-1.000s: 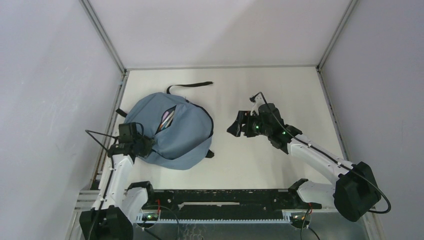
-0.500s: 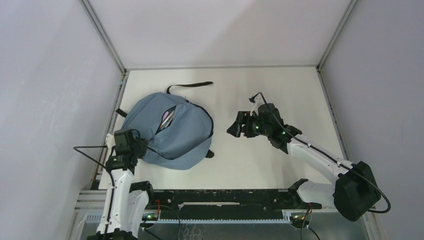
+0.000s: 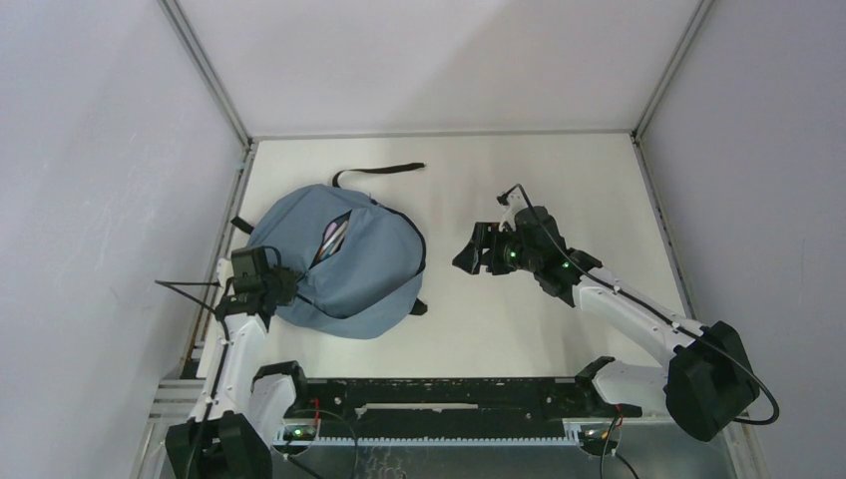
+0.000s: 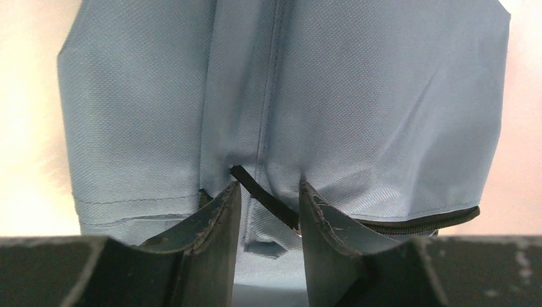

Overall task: Pack the student bag
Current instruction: Zip the student bag at the center of the board.

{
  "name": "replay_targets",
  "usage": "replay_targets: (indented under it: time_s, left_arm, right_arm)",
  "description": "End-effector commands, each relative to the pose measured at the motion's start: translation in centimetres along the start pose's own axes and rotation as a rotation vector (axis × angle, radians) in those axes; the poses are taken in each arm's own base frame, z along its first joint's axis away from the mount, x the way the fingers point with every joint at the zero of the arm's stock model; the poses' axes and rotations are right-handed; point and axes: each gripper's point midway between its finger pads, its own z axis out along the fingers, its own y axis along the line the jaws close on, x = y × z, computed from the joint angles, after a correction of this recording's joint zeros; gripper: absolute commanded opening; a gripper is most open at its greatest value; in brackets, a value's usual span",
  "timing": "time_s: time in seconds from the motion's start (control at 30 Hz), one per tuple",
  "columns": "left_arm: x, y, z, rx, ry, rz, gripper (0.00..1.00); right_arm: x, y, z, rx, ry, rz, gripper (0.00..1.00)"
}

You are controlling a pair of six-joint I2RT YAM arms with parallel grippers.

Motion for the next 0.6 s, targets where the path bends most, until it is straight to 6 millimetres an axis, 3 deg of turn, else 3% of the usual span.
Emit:
replay_targets:
  time_s: [0.0,0.13,0.43,0.53,0.57]
  left_arm:
    - [-0.4,-1.9,0.0,0.071,-0.003,-0.037,0.43]
    - [-0.9,-2.2,-0.1,0.090,-0.028,-0.052,0.41]
    - [0.9,-0.6,1.8,0.038,0.040,-0.071,0.39]
    - [0.6,-0.7,1.6,0.044,0.026,-0.069,0.26]
    - [0.3,-0.9,1.4,0.050,0.014,-0.064,0.15]
  right_arm:
    - [-0.8,0.7,0.0,-0.022,-0.033,-0.024,0.82]
    - [-0.8,0.6,0.1,-0.018,-0.031,-0.023,0.82]
    - [-0.7,0.8,0.2,-0.024,-0.027,-0.017,0.82]
    - [-0.7,0.8,0.2,-0.022,-0.029,-0.016,0.82]
    - [-0.7,0.7,0.1,-0.020,-0.029,-0.016,0.82]
